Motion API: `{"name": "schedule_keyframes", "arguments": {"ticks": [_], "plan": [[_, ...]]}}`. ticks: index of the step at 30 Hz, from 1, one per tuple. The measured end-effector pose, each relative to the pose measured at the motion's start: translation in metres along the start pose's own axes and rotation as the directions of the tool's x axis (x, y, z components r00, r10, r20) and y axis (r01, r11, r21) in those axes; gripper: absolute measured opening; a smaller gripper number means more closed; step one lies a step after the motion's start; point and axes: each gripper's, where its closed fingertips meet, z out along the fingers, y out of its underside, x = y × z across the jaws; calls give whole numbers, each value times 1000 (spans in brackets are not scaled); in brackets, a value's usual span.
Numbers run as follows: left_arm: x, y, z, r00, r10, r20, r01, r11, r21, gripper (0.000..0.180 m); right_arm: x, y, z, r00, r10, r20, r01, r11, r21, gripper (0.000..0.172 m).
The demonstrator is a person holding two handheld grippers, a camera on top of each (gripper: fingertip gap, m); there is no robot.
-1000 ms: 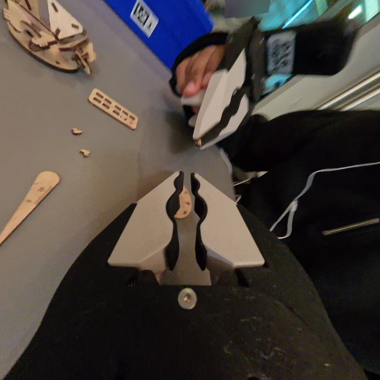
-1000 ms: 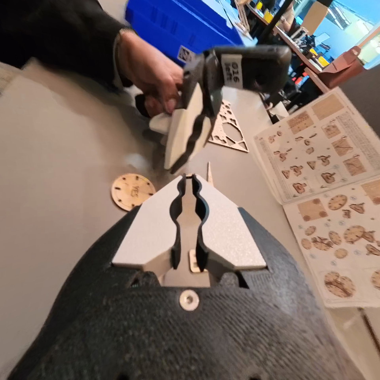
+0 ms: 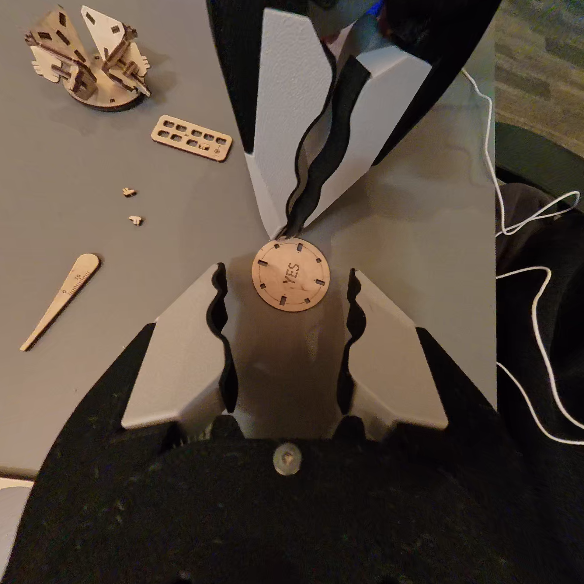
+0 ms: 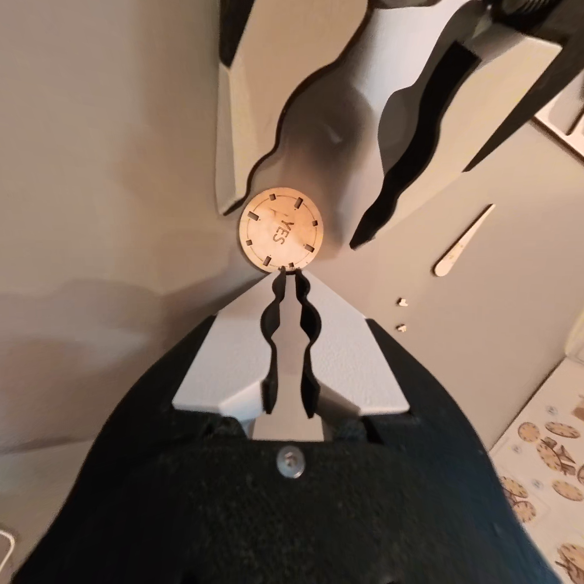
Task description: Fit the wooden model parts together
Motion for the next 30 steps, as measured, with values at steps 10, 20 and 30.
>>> {"name": "schedule_keyframes", "arguments": {"ticks": [10, 20, 30], "plan": [[-1, 9, 6, 1000, 1, 15, -1, 998, -55, 58, 0, 0, 5, 996, -9, 89, 10, 1000, -9, 4], [-6, 9, 5, 999, -5, 34, 6, 998, -56, 46, -2, 0, 6, 991, -34, 127, 41, 998, -53, 4], [-7, 9, 4, 999, -19, 32, 21, 998, -53, 41, -3, 3, 5, 985, -32, 171, 51, 993, -108, 4]]}}
